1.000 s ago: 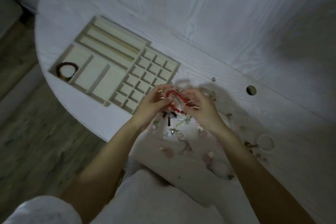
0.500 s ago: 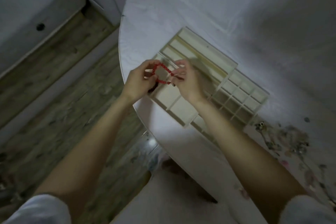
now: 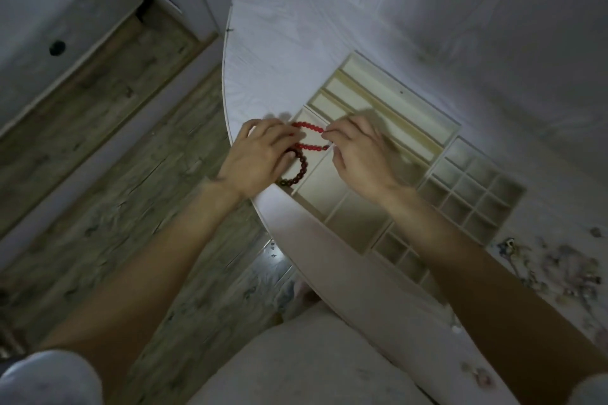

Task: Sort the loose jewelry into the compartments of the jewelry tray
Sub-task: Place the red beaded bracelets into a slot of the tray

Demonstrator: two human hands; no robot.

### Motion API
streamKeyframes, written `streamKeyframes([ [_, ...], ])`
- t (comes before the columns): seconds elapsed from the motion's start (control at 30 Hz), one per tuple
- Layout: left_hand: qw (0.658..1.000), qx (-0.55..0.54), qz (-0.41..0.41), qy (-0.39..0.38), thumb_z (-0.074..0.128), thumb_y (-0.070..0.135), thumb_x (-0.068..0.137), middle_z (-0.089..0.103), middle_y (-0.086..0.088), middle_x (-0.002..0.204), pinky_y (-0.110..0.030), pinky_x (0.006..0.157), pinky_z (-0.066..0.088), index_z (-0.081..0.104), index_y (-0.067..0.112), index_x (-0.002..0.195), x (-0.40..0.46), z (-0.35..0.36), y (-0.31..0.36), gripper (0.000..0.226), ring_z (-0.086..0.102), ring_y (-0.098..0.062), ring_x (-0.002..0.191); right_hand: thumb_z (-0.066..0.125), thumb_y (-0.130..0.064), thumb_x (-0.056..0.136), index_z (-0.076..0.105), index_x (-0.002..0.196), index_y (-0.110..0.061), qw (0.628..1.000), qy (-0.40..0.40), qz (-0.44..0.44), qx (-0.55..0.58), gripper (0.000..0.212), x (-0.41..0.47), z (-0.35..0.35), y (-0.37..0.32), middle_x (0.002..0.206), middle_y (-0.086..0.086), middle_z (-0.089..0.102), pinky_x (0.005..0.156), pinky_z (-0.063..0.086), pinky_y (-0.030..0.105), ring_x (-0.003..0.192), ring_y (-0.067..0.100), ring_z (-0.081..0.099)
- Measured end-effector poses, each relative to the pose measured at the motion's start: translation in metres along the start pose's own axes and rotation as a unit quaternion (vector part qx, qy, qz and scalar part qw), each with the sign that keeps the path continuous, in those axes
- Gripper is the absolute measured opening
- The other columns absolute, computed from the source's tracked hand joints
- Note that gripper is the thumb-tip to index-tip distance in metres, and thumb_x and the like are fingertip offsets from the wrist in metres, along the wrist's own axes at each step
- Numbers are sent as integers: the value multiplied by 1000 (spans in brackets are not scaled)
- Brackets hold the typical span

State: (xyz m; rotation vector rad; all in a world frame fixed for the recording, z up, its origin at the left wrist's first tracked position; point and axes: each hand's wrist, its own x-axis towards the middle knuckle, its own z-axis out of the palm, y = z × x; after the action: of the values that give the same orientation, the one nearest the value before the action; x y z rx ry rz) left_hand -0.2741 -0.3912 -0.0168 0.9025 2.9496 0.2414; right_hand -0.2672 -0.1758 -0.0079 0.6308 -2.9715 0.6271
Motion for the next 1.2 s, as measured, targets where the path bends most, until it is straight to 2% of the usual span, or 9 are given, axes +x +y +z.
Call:
streamKeyframes([
  [0.1, 1000, 21, 2, -6, 30, 39, 99, 60, 2, 125, -43, 105, 22, 63, 18, 124, 4, 8, 1, 46, 45, -21, 120, 60, -7, 82, 69, 107, -4, 996, -42, -36, -74, 26, 2, 5, 2, 113, 11, 63, 91, 36, 43, 109, 32, 47],
  [0.2, 999, 49, -9, 10, 29, 37, 99, 62, 4, 122, -52, 109, 9, 67, 18, 117, 10, 10, 2, 46, 44, -20, 124, 49, -21, 86, 70, 103, -8, 988, -65, -39, -135, 30, 0, 9, -3, 115, 11, 60, 91, 25, 40, 112, 28, 40],
  [0.27, 998, 54, -1, 18, 30, 37, 100, 63, 6, 124, -56, 110, 1, 68, 17, 117, 11, 11, 2, 47, 43, -20, 130, 38, -27, 86, 71, 102, -11, 989, -78, -28, -126, 40, -1, 11, -7, 115, 10, 59, 92, 22, 40, 113, 27, 38],
  [0.33, 999, 29, 6, 17, 29, 39, 100, 61, 6, 128, -58, 110, -3, 66, 18, 120, 13, 12, -1, 47, 38, -18, 135, 36, -30, 86, 71, 102, -15, 991, -94, -30, -95, 41, -1, 14, -9, 117, 11, 58, 95, 19, 41, 118, 28, 37],
  [0.43, 999, -27, 22, 18, 30, 40, 99, 59, 6, 132, -57, 110, -4, 63, 22, 123, 17, 11, -8, 45, 33, -17, 138, 49, -27, 88, 70, 107, -21, 993, -102, -32, -51, 29, -1, 16, -6, 124, 8, 56, 98, 15, 41, 125, 29, 35],
  [0.6, 997, -21, 33, 65, 39, 34, 95, 65, 6, 116, -52, 110, 3, 68, 20, 115, 6, 11, -6, 38, 42, -19, 124, 57, -19, 87, 70, 109, -18, 998, -34, -5, -56, 26, 8, 7, 2, 127, 9, 53, 96, 21, 40, 121, 26, 32],
  [0.8, 998, -16, 26, 57, 39, 35, 94, 67, 8, 112, -53, 110, 4, 70, 22, 113, 1, 16, 0, 39, 43, -19, 122, 56, -26, 89, 70, 109, -26, 989, -84, -11, -120, 25, 24, 1, 6, 141, 10, 41, 102, 14, 42, 132, 31, 28],
  [1.03, 999, -12, 31, 41, 35, 40, 97, 64, 10, 118, -54, 111, 0, 67, 25, 120, -4, 17, -2, 41, 39, -16, 127, 57, -24, 89, 70, 111, -21, 988, -70, 0, -136, 25, 24, -1, 8, 139, 13, 42, 102, 15, 44, 131, 34, 30],
  [1.2, 999, -24, 27, 37, 33, 40, 98, 64, 10, 119, -54, 111, 1, 66, 25, 121, -5, 17, -2, 42, 40, -17, 129, 60, -18, 86, 72, 105, -15, 991, -43, 2, -123, 23, 26, 4, 3, 132, 16, 50, 96, 18, 41, 125, 35, 37],
])
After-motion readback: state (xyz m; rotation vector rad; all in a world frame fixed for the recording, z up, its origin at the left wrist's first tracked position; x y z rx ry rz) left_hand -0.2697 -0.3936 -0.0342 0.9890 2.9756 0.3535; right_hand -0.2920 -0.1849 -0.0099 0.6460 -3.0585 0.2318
